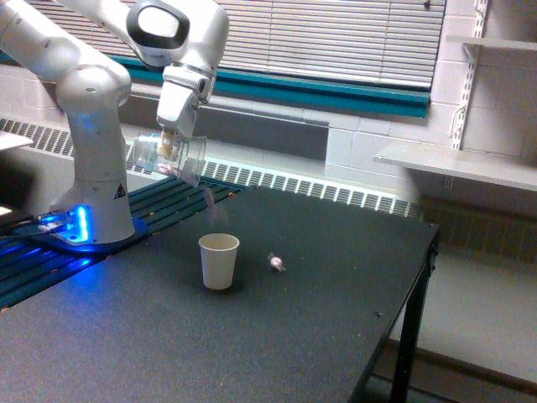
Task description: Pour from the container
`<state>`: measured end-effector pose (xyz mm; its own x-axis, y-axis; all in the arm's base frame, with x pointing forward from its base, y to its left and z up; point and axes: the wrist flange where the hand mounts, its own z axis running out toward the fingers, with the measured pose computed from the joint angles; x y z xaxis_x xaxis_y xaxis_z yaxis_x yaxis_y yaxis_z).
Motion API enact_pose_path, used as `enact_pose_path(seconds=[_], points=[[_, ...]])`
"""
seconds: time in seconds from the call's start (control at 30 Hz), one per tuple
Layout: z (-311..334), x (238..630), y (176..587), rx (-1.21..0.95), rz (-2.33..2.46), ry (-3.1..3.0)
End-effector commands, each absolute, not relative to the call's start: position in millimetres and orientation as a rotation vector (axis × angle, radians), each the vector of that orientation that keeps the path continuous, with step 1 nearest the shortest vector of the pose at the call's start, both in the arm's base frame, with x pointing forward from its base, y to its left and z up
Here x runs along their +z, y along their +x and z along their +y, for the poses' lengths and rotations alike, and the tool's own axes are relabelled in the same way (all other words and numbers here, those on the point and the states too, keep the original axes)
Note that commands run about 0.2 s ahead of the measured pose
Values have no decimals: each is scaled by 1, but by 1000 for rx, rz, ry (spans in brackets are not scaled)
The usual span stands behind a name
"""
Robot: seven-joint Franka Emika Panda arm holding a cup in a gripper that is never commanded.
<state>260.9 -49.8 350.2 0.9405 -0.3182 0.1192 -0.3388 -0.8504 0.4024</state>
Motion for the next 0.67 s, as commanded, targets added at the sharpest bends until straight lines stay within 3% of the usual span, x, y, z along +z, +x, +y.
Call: enact_pose_path(seconds=[0.03,0.67], points=[[-44,342,252,46,-442,2651],[-48,342,251,38,-444,2669]])
